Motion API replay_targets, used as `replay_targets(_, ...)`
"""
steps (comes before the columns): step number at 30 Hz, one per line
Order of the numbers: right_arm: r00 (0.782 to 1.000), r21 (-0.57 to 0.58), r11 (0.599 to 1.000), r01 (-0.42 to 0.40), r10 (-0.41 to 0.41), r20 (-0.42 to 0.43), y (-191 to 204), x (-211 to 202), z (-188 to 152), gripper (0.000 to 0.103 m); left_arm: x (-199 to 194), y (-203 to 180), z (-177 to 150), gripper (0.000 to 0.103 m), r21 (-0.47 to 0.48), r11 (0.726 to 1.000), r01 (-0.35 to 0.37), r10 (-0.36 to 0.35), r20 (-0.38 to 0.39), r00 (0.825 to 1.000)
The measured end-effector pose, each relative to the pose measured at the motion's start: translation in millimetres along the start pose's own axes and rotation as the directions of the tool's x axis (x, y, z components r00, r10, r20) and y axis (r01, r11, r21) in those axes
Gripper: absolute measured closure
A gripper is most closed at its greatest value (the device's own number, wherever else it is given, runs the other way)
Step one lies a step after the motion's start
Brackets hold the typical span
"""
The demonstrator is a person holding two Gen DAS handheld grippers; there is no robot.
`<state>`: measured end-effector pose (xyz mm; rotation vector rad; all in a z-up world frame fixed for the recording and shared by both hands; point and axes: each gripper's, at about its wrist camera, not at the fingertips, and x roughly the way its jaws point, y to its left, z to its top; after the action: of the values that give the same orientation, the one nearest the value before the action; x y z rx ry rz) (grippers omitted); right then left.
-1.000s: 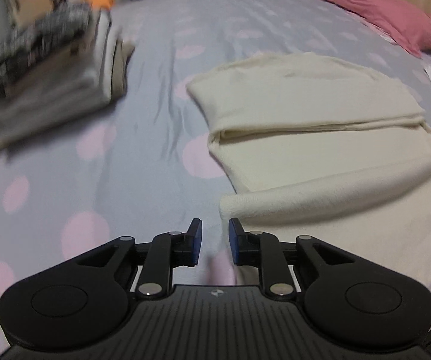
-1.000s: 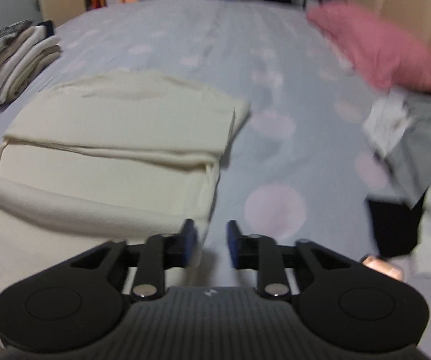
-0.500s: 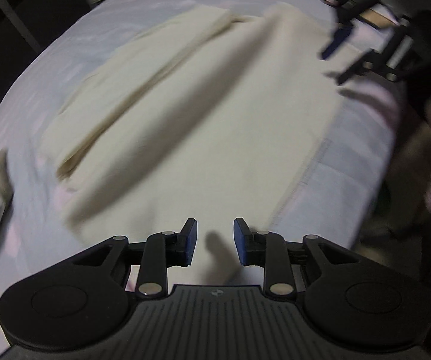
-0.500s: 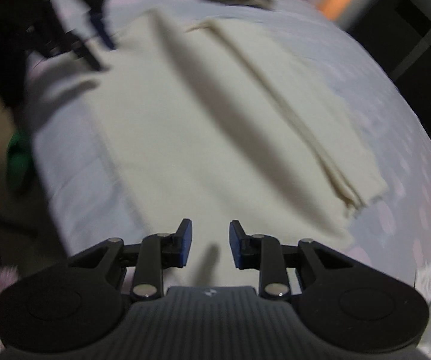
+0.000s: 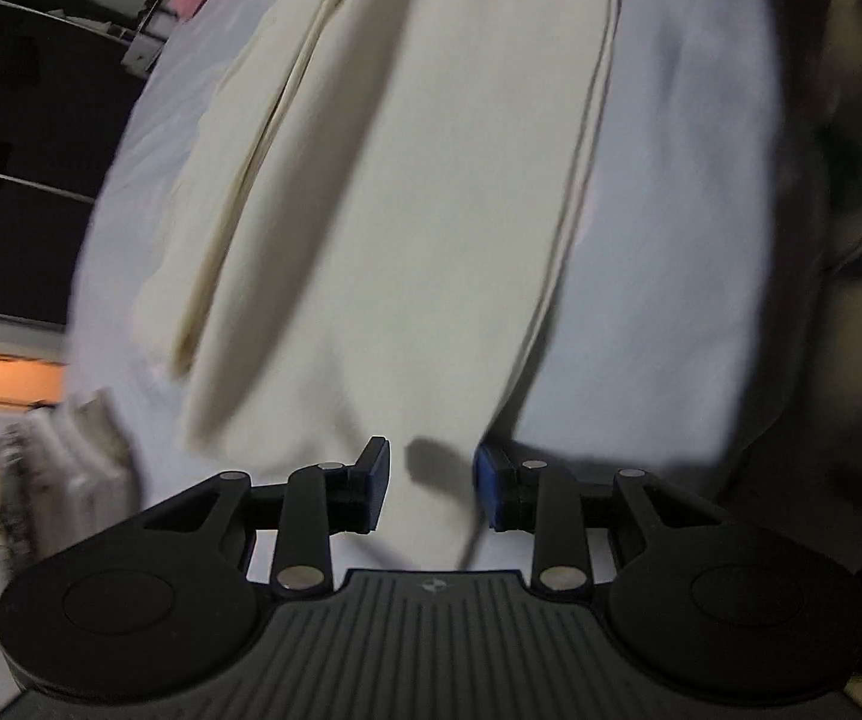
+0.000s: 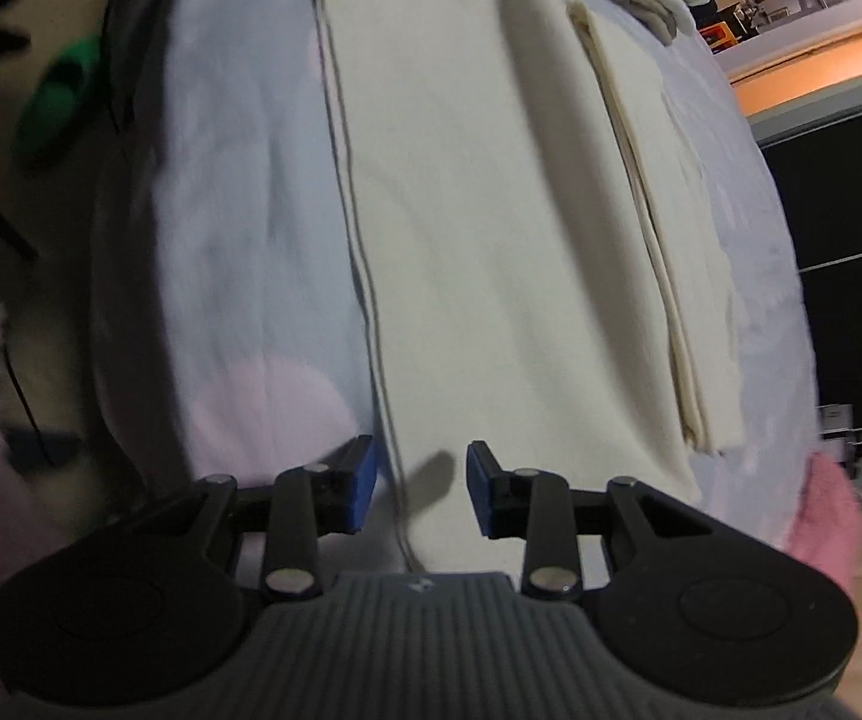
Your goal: Fold clothes
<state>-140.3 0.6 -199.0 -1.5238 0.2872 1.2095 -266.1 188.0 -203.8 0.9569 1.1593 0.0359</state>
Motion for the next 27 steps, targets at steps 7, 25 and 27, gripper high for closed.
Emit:
replay_targets(7, 0.996, -0.078, 0.996, 0.044, -0.05, -0.08, 7, 12, -4, 0.077, 0, 2, -1, 0.094, -0.012, 1.0, -0.009, 0.009, -0.013, 1.0)
replay_targets(25, 0.918, 0.233, 0.896, 0.378, -0.395, 0.028, -80, -57, 1, 0.097, -85, 141, -20, 0.102, -0.586, 0.809, 0.038, 0.1, 0.201, 0.974)
replay_targets(27, 0.902, 0.26, 0.876, 0.406, -0.43, 0.042, -88, -74, 0, 0.097, -99, 156, -23, 0.102, -0.625, 0.779, 0.041, 0.131, 0.226, 0.965)
